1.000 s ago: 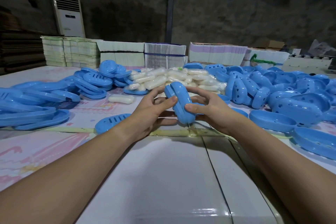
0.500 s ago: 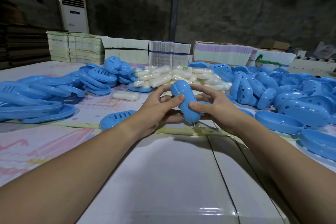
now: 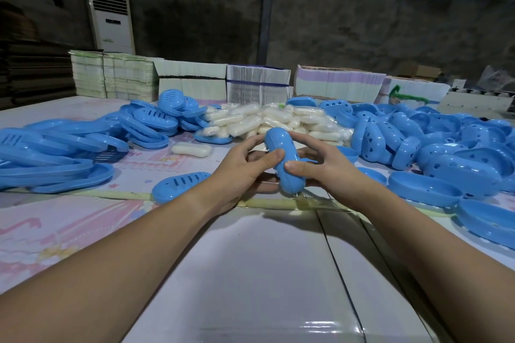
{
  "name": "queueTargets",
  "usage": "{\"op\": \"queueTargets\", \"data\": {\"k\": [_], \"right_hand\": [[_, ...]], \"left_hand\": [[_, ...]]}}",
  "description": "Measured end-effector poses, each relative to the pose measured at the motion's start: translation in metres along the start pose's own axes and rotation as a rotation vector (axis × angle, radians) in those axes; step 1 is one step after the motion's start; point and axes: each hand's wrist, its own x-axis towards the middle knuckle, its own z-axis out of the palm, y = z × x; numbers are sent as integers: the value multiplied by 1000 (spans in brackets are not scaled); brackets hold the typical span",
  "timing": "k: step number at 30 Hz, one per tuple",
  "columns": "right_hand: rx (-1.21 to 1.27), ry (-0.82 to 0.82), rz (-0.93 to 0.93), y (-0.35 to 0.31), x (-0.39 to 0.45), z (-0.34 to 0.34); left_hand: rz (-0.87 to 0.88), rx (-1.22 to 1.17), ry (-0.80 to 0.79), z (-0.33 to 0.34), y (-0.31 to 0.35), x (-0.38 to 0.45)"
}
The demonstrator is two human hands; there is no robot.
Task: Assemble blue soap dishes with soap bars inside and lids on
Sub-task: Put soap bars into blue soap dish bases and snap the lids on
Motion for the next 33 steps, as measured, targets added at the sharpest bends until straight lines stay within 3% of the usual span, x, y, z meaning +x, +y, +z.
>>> {"op": "queueTargets", "data": {"k": [4,9,15,19,23,25,28,33], "right_hand": [[-161,28,-16,-6,-1,-1],[-381,264,-13,-26,-6,-22],[-734,378,80,-28,-66,-75],[-764,662,235,-18,-114,-135],[-1032,784,504,-2,-157,-201],[-1110,802,656,8,-177,-226],[-1269,704,867,30,-202,-248],[-1393,735,945,51,-210,-261]], "left_hand": [[4,59,-20,0,-3,3],[-7,86,-16,-2,-6,7],[29,162,-27,-1,-14,12],[56,185,-29,-2,-21,15],[57,205,-31,-6,-25,18],[52,212,-18,-7,-26,20],[39,232,-15,-9,-27,20],[-12,238,-2,-12,-30,20]]}}
